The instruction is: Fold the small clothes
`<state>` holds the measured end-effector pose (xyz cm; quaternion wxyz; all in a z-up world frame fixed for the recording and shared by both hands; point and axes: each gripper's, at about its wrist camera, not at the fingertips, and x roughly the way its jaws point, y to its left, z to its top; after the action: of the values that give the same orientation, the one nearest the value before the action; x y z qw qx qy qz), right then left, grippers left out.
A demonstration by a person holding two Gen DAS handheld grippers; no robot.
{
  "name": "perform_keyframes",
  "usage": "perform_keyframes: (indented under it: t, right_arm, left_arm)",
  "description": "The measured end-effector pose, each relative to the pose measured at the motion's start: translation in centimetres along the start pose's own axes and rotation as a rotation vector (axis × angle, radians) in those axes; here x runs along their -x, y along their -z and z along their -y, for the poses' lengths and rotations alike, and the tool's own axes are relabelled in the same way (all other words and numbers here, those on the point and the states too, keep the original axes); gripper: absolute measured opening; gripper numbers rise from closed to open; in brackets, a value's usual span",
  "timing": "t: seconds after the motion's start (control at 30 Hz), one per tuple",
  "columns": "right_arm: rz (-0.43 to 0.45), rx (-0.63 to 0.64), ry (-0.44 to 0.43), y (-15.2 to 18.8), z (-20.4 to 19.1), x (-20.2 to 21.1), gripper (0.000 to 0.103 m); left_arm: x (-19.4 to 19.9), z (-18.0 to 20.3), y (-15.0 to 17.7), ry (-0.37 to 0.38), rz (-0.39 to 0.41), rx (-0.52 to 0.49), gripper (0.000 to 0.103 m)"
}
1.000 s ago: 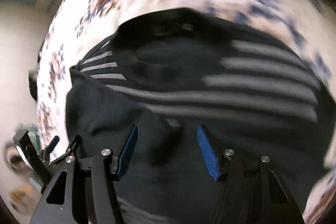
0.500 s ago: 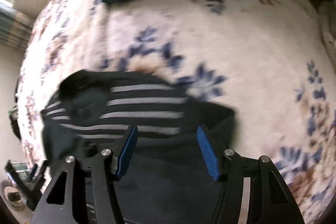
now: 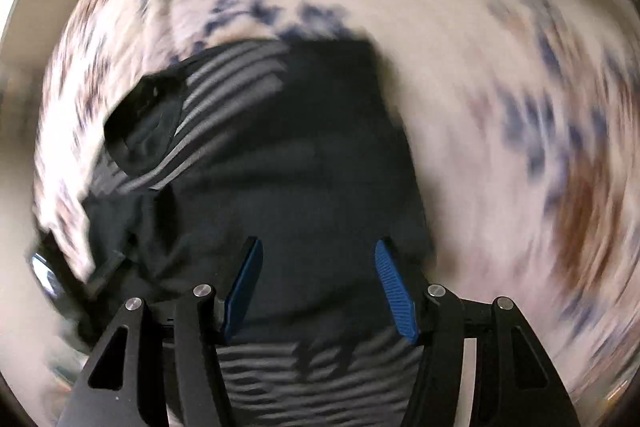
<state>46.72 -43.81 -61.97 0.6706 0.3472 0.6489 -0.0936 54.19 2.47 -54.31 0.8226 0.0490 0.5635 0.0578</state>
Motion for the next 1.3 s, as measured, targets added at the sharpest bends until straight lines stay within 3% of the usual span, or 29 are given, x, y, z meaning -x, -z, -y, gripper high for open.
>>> perform_keyframes:
  t: [0.07, 0.17, 0.2, 0.23, 0.37, 0.43, 0.53, 0.67, 0.7, 0.73, 0.8, 0.97, 1.0, 1.03, 1.1, 1.2, 1.27, 1.3]
  right_arm:
    - [-0.023, -0.104, -0.044, 1.3, 1.3, -1.6, 0.059]
    - [-0.023, -0.233, -0.13, 2.5, 2.5, -4.5, 0.042]
    - [-0.01, -0.253, -0.149, 2.7, 2.7, -5.0, 0.02]
    - [0.009, -0.267, -0.156, 2.9, 2.7, -5.2, 0.005]
    - [0.074, -0.233, -0.17, 4.7, 1.5, -2.9, 0.004]
    - [0.09, -0.195, -0.168, 6.1, 0.9, -1.5, 0.004]
    - [0.041, -0.132, -0.137, 6.2, 0.9, -2.5, 0.005]
    - [-0.087, -0.185, -0.138, 5.6, 2.8, -4.7, 0.009]
    - [-0.089, -0.178, -0.133, 5.5, 2.9, -4.3, 0.015]
    - [-0.088, -0.153, -0.101, 5.4, 2.7, -3.8, 0.032]
    - [-0.08, -0.092, -0.087, 5.0, 1.7, -2.6, 0.045]
    - [-0.017, 0.166, -0.064, 1.9, -6.1, -0.5, 0.047]
    - [-0.034, 0.229, -0.06, 1.2, -8.0, -1.1, 0.057]
    - [-0.051, 0.294, -0.056, 0.4, -10.1, -2.2, 0.059]
    - [-0.056, 0.403, -0.031, -0.7, -13.6, -4.9, 0.059]
    - [-0.156, 0.579, 0.06, -1.8, -18.2, -10.5, 0.059]
    - [-0.17, 0.689, 0.12, -1.7, -20.4, -12.9, 0.056]
    - [-0.163, 0.753, 0.125, -1.4, -21.3, -13.3, 0.034]
  left_arm:
    - [0.1, -0.3, 0.2, -0.008, 0.002, -0.002, 0.103]
    - [0.5, -1.2, 0.6, -0.026, 0.001, 0.001, 0.103]
    - [0.5, -1.6, 0.8, -0.036, 0.002, 0.001, 0.103]
    - [0.5, -2.1, 0.9, -0.04, 0.0, 0.004, 0.103]
    - [-0.2, -3.8, 1.2, -0.08, 0.012, 0.006, 0.103]
    - [-0.8, -4.8, 1.1, -0.063, 0.009, 0.029, 0.103]
    - [-1.4, -5.8, 0.9, -0.047, 0.01, 0.039, 0.103]
    - [-1.7, -6.3, 0.9, -0.027, 0.026, 0.033, 0.103]
    - [-1.8, -6.6, 0.8, -0.018, 0.026, 0.041, 0.103]
    - [-1.9, -6.9, 0.9, -0.012, 0.024, 0.05, 0.103]
    - [-1.8, -7.3, 0.8, -0.016, 0.026, 0.056, 0.103]
    - [-2.1, -8.2, 0.9, -0.009, 0.028, 0.073, 0.103]
    - [-2.2, -8.3, 0.9, -0.004, 0.026, 0.076, 0.103]
    - [-2.3, -8.3, 0.9, -0.002, 0.026, 0.079, 0.103]
    - [-2.3, -8.4, 0.8, 0.002, 0.027, 0.084, 0.103]
    - [-2.2, -8.7, 0.8, 0.004, 0.034, 0.089, 0.103]
    - [-2.4, -9.4, 0.6, 0.011, 0.036, 0.093, 0.103]
    - [-2.4, -9.6, 0.5, 0.015, 0.036, 0.095, 0.103]
